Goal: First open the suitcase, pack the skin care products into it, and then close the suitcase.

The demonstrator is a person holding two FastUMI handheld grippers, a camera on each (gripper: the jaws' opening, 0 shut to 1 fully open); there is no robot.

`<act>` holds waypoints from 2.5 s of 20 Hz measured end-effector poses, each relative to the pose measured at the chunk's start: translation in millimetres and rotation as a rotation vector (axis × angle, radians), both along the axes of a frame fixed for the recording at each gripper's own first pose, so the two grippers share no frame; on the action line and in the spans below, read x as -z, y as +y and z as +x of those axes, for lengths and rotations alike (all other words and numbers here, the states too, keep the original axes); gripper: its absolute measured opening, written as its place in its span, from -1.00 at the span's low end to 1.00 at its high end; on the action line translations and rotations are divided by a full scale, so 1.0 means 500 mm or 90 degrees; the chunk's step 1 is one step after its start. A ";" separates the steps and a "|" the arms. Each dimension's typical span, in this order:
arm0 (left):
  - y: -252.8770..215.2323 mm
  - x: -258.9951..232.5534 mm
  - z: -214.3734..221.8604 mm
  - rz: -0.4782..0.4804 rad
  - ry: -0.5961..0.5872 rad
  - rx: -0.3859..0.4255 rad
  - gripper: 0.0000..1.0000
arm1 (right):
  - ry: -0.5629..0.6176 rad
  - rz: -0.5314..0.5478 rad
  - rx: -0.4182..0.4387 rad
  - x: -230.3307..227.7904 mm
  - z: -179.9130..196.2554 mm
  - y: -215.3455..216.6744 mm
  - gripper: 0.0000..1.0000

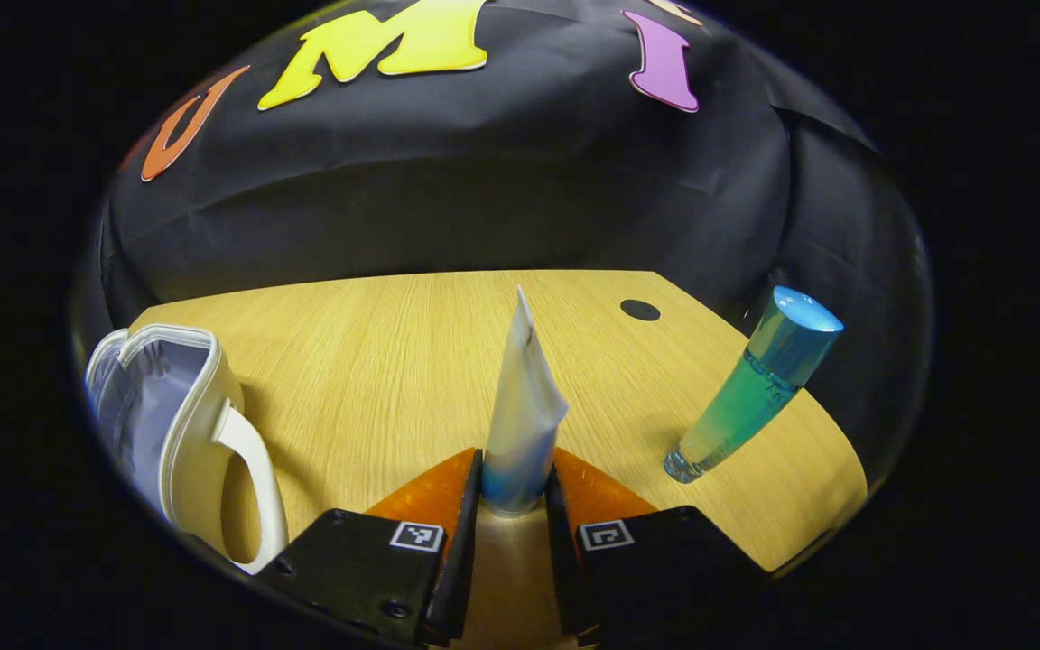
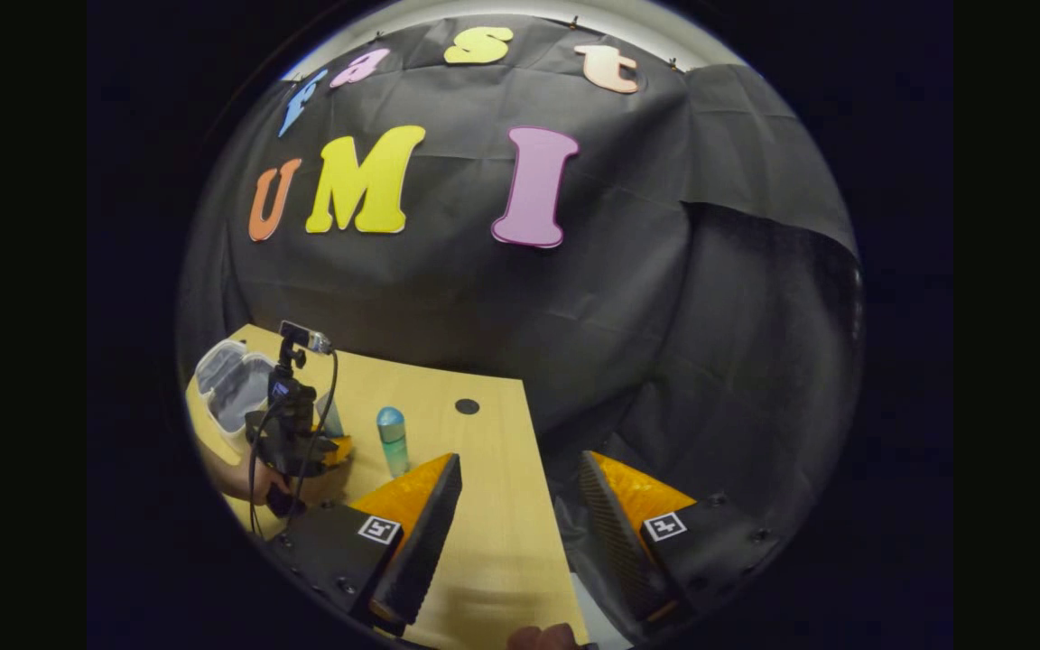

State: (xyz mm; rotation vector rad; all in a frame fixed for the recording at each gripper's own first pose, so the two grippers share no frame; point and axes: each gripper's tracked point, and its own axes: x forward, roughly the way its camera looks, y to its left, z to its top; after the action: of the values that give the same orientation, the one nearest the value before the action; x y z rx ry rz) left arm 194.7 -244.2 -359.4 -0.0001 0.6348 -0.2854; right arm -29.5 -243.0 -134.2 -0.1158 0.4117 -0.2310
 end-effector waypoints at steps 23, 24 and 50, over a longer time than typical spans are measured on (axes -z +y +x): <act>0.284 -0.361 -0.266 -0.067 -0.002 -0.135 -0.24 | 0.095 0.195 -0.106 0.388 0.310 0.226 0.58; 0.304 -0.361 -0.273 -0.062 0.001 -0.146 -0.24 | 0.099 0.200 -0.102 0.397 0.316 0.227 0.51; 0.656 -0.097 -0.176 -0.069 0.227 -0.128 -0.16 | 0.076 0.283 -0.103 0.019 0.054 0.246 -0.33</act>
State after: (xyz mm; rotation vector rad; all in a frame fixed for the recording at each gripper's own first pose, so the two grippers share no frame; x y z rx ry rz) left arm 106.9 83.7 -310.8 -0.2225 0.9659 -0.1245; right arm -2.5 -119.9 -143.6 0.2740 0.5599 0.0299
